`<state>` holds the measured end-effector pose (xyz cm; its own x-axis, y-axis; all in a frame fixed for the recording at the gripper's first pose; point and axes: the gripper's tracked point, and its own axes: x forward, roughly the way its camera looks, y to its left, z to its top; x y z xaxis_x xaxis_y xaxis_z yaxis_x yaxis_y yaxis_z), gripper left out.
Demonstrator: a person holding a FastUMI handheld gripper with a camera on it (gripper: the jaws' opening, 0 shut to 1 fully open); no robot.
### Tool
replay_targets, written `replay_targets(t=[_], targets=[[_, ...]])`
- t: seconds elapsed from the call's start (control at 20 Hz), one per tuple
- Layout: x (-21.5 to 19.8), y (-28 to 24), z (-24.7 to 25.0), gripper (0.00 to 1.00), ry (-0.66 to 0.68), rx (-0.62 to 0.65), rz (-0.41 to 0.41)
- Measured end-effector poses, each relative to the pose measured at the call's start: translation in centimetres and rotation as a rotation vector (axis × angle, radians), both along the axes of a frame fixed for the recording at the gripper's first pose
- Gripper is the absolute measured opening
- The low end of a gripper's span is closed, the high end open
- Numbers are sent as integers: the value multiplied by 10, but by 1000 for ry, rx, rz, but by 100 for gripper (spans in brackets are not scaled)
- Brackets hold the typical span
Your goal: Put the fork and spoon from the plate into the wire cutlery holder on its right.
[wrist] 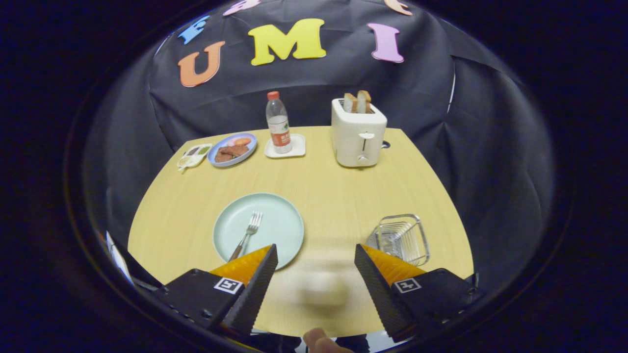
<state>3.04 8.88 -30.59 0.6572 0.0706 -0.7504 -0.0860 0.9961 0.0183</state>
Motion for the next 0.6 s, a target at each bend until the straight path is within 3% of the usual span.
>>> replay_targets(t=[0.35, 0.6], targets=[[-4, 77, -36, 95, 79, 26, -11], [-2, 117, -68, 94, 97, 71, -70]])
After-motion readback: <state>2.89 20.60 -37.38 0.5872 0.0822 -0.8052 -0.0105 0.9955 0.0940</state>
